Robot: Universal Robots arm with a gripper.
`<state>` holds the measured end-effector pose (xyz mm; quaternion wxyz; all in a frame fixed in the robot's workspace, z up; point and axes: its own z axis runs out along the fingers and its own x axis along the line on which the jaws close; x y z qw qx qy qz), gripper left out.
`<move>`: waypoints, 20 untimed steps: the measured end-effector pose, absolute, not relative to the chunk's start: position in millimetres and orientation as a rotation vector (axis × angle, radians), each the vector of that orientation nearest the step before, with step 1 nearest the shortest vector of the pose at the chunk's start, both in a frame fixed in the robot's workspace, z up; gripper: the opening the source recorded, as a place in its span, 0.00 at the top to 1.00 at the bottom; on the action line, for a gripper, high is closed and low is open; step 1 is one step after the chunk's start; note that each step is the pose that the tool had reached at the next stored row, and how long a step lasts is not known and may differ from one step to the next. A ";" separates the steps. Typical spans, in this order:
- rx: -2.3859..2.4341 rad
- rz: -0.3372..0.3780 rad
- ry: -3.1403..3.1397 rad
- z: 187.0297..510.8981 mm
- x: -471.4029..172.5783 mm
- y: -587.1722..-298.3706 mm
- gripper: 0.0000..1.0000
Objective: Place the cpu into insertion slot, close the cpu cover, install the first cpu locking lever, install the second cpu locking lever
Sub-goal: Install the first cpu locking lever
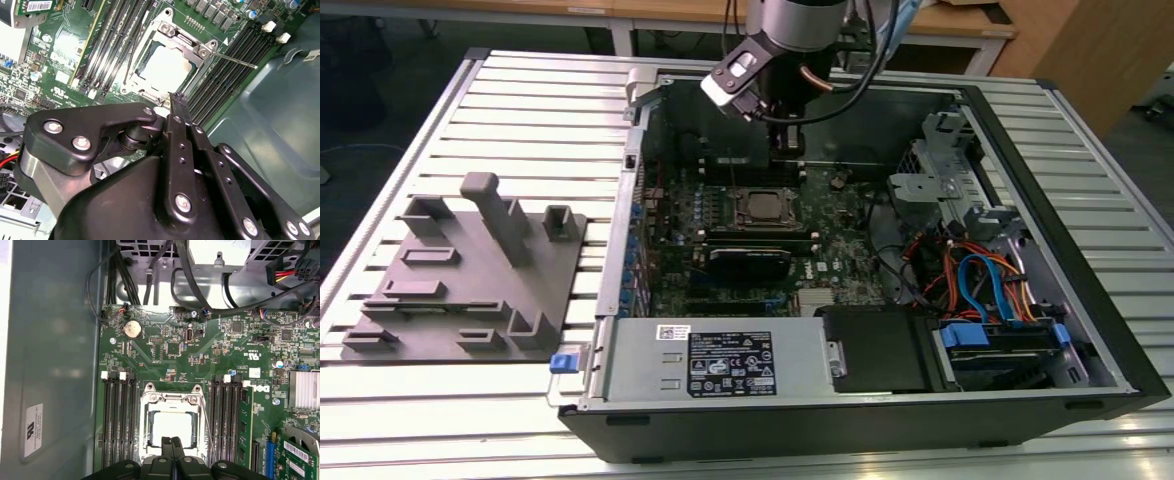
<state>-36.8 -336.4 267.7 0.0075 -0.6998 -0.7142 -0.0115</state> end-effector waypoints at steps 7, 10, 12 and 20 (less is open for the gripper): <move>-2.188 -0.035 -2.233 268.0 -36.8 -336.4 0.90; -2.188 -0.035 -2.233 268.8 -36.8 -336.4 0.90; -2.188 -0.035 -2.233 270.3 -36.8 -336.4 0.90; -2.149 -0.035 -2.271 272.0 -36.8 -336.4 0.90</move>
